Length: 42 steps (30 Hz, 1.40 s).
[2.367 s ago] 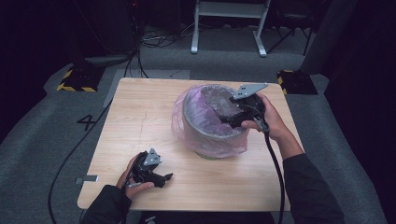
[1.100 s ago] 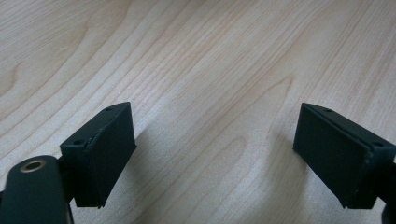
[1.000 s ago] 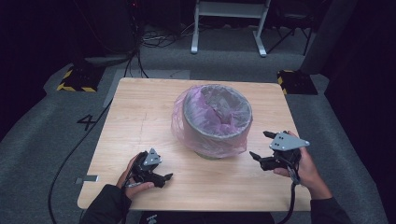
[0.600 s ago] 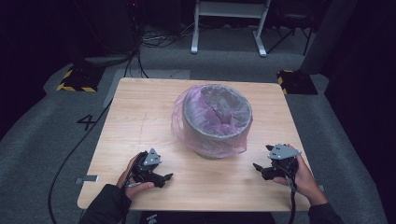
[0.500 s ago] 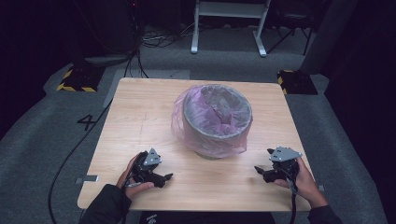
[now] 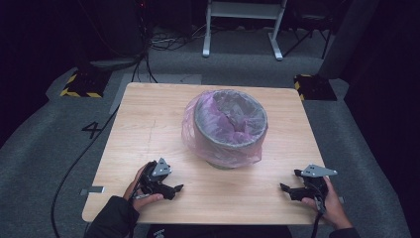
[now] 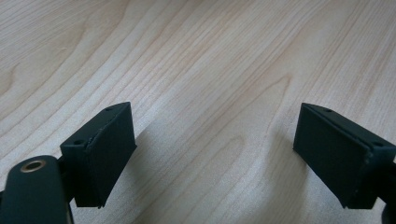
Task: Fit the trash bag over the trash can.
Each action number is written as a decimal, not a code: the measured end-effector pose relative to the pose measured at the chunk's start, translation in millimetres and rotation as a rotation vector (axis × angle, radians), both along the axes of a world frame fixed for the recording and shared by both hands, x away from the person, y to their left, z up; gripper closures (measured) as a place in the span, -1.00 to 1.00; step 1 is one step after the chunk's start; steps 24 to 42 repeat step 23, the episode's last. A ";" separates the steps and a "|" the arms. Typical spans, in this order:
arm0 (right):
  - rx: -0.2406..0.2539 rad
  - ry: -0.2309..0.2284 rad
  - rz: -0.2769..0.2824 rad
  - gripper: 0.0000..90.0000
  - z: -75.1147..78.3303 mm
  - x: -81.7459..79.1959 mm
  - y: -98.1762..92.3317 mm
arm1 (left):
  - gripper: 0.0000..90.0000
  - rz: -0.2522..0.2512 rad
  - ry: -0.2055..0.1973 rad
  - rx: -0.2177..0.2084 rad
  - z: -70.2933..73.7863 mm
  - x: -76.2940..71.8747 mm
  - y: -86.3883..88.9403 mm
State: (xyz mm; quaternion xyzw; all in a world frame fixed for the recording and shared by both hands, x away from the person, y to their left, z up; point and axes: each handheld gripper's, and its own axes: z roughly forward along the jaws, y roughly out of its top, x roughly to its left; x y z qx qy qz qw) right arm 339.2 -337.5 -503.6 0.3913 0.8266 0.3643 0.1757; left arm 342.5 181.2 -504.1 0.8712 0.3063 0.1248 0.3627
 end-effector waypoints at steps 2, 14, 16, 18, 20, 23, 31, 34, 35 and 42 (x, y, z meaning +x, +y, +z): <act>0.001 0.002 -0.010 -0.66 0.0 -2.7 -2.7 | -0.73 0.000 0.000 0.000 0.0 -0.3 0.0; 0.001 0.002 -0.022 -0.68 -0.1 -5.1 -5.5 | -0.73 -0.004 0.001 -0.001 -0.1 0.3 -0.1; 0.000 0.003 -0.023 -0.69 -0.1 -4.9 -5.4 | -0.73 -0.005 0.002 0.000 0.0 0.5 -0.1; -0.001 0.004 -0.025 -0.70 -0.2 -4.7 -5.4 | -0.74 -0.006 0.002 0.000 0.0 0.6 -0.2; -0.002 0.006 -0.030 -0.73 -0.2 -4.5 -5.3 | -0.74 -0.008 0.003 0.001 0.0 0.9 -0.2; -0.004 0.007 -0.033 -0.74 -0.2 -4.1 -5.4 | -0.74 -0.009 0.002 0.000 -0.1 1.2 -0.4; -0.004 0.007 -0.033 -0.74 -0.2 -4.1 -5.4 | -0.74 -0.009 0.002 0.000 -0.1 1.2 -0.4; -0.004 0.007 -0.033 -0.74 -0.2 -4.1 -5.4 | -0.74 -0.009 0.002 0.000 -0.1 1.2 -0.4; -0.004 0.007 -0.033 -0.74 -0.2 -4.1 -5.4 | -0.74 -0.009 0.002 0.000 -0.1 1.2 -0.4; -0.004 0.007 -0.033 -0.74 -0.2 -4.1 -5.4 | -0.74 -0.009 0.002 0.000 -0.1 1.2 -0.4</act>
